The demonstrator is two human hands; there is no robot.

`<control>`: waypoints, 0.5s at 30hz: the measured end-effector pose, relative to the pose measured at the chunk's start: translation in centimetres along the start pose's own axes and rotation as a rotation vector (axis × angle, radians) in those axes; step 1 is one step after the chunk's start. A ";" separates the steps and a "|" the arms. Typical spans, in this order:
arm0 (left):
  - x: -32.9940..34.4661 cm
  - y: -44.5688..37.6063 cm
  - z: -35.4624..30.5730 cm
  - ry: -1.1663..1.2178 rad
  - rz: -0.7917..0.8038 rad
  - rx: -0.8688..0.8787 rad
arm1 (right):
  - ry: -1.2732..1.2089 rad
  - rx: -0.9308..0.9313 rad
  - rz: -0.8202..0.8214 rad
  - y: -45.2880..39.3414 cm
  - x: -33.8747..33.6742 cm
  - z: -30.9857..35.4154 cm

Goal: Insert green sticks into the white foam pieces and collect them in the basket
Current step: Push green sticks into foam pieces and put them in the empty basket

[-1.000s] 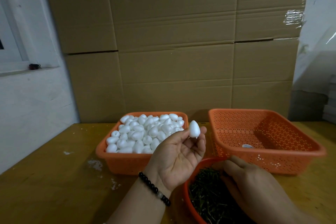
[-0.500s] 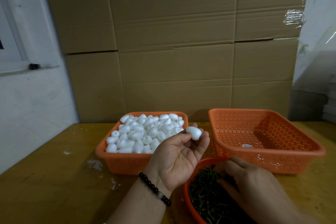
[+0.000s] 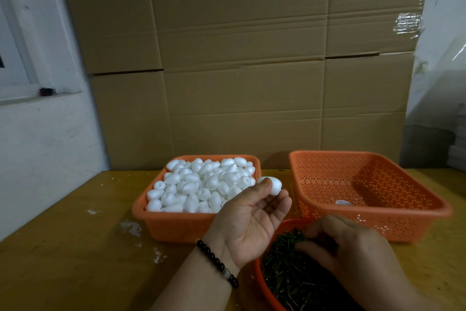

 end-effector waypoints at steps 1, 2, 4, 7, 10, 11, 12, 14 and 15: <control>0.0 0.0 0.1 -0.004 -0.002 -0.005 | -0.064 0.020 -0.012 -0.1 -0.1 -0.2; 0.0 0.0 0.2 -0.010 -0.005 -0.010 | -0.139 0.039 -0.025 -0.2 -0.3 -0.4; -0.1 -0.1 0.4 -0.021 -0.011 -0.020 | -0.289 0.073 -0.066 -0.3 -0.7 -0.6; -0.3 -0.3 0.9 -0.031 -0.012 -0.049 | -0.553 0.160 -0.105 -0.2 -0.7 -1.1; -0.5 -0.3 1.3 -0.046 -0.024 -0.075 | -0.737 0.215 -0.150 -0.2 -0.8 -1.8; -0.5 -0.3 1.4 -0.053 -0.029 -0.077 | -0.773 0.231 -0.168 -0.2 -0.9 -1.9; -0.5 -0.3 1.5 -0.061 -0.034 -0.078 | -0.809 0.246 -0.182 -0.2 -0.9 -2.0; -0.4 -0.3 1.8 -0.073 -0.036 -0.079 | -0.827 0.275 -0.196 -0.2 -0.9 -2.2; -0.3 -0.3 1.9 -0.070 -0.033 -0.079 | -0.805 0.289 -0.196 0.0 -0.8 -2.3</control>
Point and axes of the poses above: each hand's wrist, its own y-axis away from the middle knuckle, its own x-axis out of the palm, z = x × y, the point moved 9 cm from there along -y, towards the middle knuckle, and after that the axes turned 4 degrees about z, right-handed, at the moved point
